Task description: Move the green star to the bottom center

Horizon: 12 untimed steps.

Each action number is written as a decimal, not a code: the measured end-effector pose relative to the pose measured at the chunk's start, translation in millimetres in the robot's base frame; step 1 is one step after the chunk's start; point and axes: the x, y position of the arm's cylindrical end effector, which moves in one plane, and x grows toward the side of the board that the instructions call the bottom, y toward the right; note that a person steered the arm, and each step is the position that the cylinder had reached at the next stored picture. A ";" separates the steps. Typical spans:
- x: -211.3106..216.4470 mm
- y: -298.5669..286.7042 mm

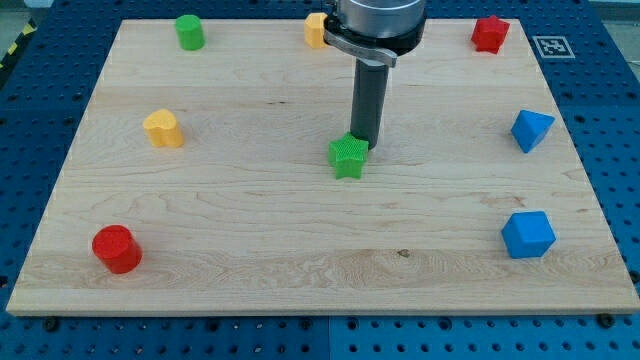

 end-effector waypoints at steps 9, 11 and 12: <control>25.1 -35.3; 28.8 -38.1; 34.0 -37.8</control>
